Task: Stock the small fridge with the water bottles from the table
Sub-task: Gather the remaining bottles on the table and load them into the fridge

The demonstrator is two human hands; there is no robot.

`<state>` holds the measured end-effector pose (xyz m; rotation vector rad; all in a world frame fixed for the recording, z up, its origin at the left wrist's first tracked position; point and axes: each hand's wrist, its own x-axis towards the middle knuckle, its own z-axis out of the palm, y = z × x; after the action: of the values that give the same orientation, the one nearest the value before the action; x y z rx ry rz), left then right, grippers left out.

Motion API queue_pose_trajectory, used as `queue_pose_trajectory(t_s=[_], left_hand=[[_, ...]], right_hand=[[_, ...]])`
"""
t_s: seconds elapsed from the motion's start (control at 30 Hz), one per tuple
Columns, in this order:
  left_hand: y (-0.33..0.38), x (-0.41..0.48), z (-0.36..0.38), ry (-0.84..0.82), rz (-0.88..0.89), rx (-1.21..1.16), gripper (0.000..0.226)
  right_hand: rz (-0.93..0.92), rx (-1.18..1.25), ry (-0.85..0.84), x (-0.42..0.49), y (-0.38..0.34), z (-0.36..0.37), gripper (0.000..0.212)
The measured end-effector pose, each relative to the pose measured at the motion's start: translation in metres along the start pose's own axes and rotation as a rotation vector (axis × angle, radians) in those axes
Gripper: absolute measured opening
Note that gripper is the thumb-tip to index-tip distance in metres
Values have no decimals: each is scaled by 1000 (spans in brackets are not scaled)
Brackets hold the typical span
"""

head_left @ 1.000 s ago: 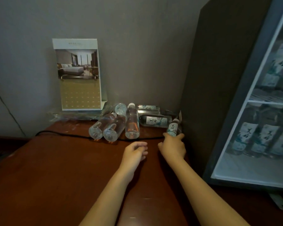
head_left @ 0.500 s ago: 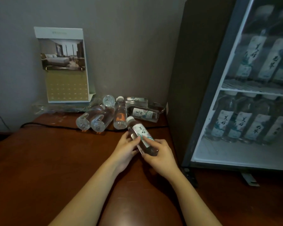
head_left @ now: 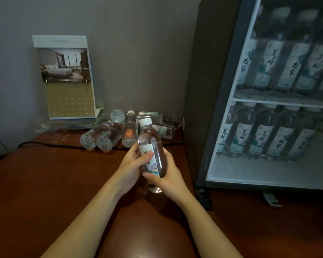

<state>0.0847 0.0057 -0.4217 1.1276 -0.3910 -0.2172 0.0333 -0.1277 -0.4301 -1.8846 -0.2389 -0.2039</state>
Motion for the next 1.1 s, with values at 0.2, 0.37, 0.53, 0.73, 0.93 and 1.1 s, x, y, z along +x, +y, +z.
queue_pose_trajectory(t_s=[0.2, 0.37, 0.53, 0.73, 0.93, 1.1], left_hand=[[6, -13, 15, 8, 54, 169, 61], [5, -32, 41, -157, -13, 345, 66], [6, -52, 70, -233, -39, 428, 70], [13, -68, 123, -307, -13, 550, 63], [7, -68, 203, -419, 8, 561, 53], [-3, -68, 289, -576, 64, 506, 59]], right_hand=[[41, -29, 11, -7, -6, -12, 68], [42, -138, -14, -26, -7, -36, 69], [43, -141, -43, -60, -15, -65, 75], [21, -115, 34, -102, -27, -105, 74], [3, -86, 189, -149, -36, -173, 73], [-23, -169, 362, -201, -51, -241, 70]])
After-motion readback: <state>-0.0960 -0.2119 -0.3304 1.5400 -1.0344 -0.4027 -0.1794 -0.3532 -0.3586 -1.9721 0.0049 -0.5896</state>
